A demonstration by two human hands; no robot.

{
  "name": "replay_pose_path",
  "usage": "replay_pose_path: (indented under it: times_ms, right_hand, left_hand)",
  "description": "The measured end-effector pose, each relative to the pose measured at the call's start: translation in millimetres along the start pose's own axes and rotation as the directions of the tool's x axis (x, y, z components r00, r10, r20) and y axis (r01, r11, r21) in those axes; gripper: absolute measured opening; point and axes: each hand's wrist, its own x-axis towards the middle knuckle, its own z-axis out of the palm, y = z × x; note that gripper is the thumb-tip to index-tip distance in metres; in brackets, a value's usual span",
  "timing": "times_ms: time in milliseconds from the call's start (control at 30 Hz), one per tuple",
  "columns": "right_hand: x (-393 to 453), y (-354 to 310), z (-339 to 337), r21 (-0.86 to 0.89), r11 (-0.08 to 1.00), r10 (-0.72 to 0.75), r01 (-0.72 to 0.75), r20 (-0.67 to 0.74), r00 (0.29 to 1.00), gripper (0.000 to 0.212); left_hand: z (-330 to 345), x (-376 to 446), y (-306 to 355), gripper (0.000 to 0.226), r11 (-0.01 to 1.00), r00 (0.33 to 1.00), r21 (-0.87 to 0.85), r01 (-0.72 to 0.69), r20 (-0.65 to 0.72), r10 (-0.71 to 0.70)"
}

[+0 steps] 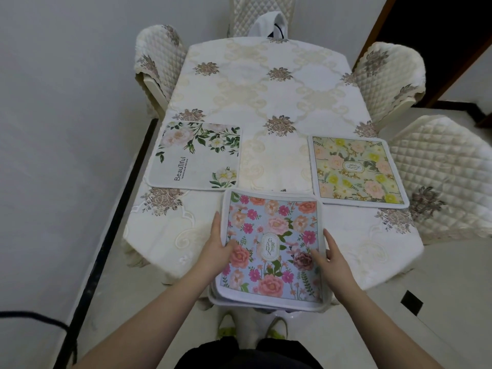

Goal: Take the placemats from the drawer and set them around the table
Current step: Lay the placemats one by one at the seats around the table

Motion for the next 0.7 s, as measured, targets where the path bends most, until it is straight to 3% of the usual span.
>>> replay_pose_path:
  times_ms: [67, 200, 700]
  right_hand:
    - [-2.6, -2.2, 4.1, -0.034, 0.999, -0.013, 0.012, -0.029, 0.999, 0.071]
    - [-6.3, -10.9, 8.0, -0.071, 0.996, -0.051, 0.045, -0.082, 0.995, 0.071]
    - [-41.4, -48.8, -9.7, 0.171, 0.983, -0.036, 0.072, -0.202, 0.979, 0.063]
  left_hand:
    - [-3.0, 3.3, 0.9, 0.078, 0.999, 0.999, -0.012, 0.048, -0.008, -0.048]
    - [-9.5, 4.7, 6.2, 0.068, 0.999, 1.0, 0.038, -0.02, 0.003, 0.019]
    - [-53.3, 28.9, 44.7, 0.072, 0.979, 0.979, 0.063, -0.195, 0.079, 0.189]
